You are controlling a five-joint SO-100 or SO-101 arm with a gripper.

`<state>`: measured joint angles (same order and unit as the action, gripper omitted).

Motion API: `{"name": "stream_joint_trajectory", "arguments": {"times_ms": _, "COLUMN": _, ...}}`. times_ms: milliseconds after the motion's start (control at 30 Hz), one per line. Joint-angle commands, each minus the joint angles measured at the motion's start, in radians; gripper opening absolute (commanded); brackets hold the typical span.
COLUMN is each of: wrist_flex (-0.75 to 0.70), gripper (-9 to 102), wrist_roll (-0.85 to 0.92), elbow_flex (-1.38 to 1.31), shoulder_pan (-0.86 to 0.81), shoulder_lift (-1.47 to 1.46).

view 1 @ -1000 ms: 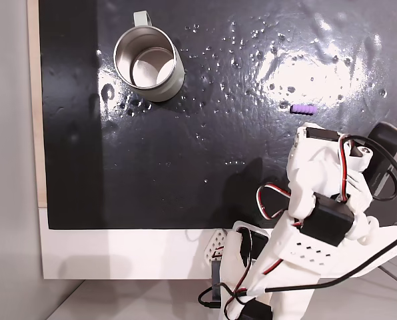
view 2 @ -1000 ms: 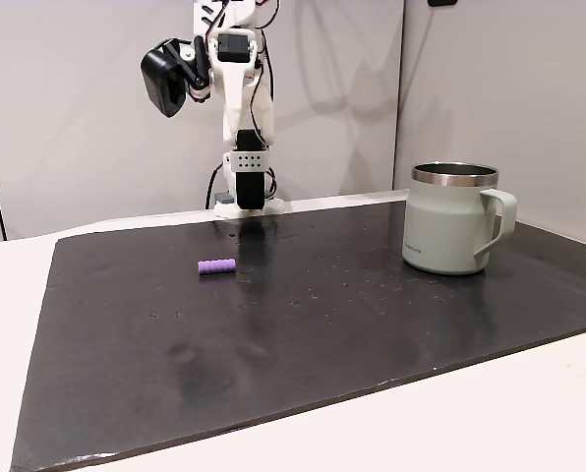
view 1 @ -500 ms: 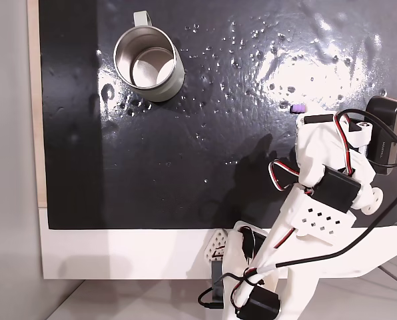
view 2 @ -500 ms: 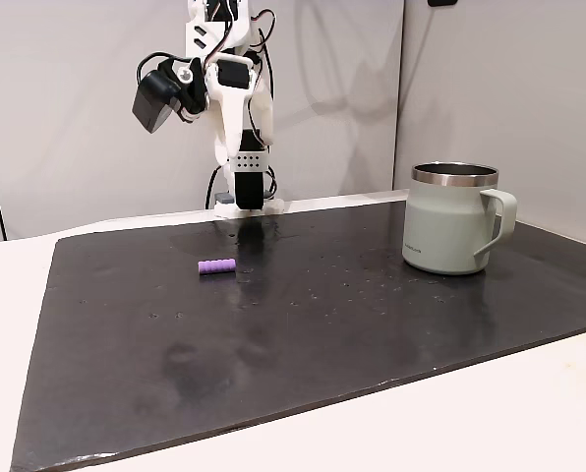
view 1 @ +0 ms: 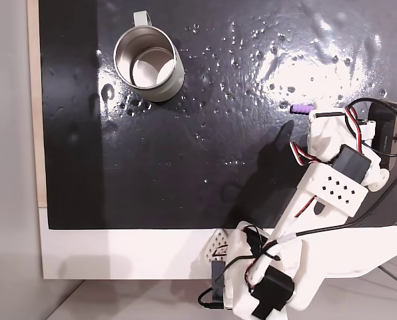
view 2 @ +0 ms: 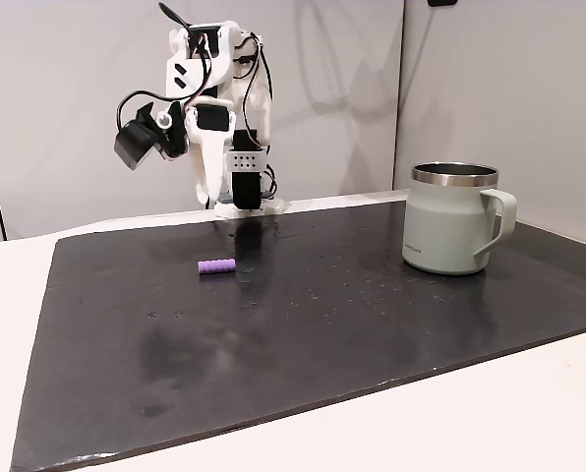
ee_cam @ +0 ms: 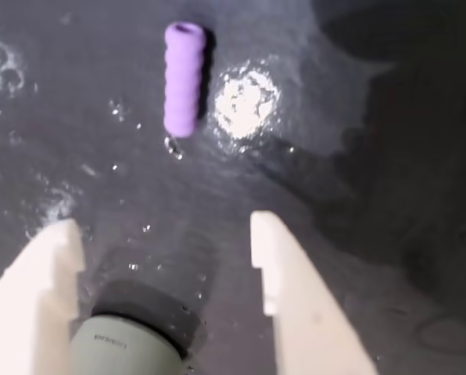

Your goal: Grasp a pengrip and put it in the cup.

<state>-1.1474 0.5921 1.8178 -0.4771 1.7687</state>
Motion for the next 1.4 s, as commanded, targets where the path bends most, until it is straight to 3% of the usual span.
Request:
{"name": "stream_joint_trajectory", "arguments": {"times_ms": 0, "wrist_flex": 0.044, "gripper": 22, "wrist_roll": -0.051, "elbow_flex": -0.029, "shoulder_pan": -0.009, "shoulder_lift": -0.034}}
{"name": "stream_joint_trajectory", "arguments": {"times_ms": 500, "wrist_flex": 0.143, "gripper": 22, "wrist_roll": -0.212, "elbow_flex": -0.152, "shoulder_pan": 0.052, "shoulder_lift": -0.256}}
{"name": "stream_joint_trajectory", "arguments": {"times_ms": 967, "wrist_flex": 0.235, "gripper": 21, "wrist_roll": -0.219, "elbow_flex": -0.158, "shoulder_pan": 0.057, "shoulder_lift": -0.403}}
{"name": "stream_joint_trajectory", "arguments": {"times_ms": 1367, "wrist_flex": 0.276, "gripper": 2, "wrist_roll": -0.224, "elbow_flex": -0.17, "shoulder_pan": 0.057, "shoulder_lift": -0.477}}
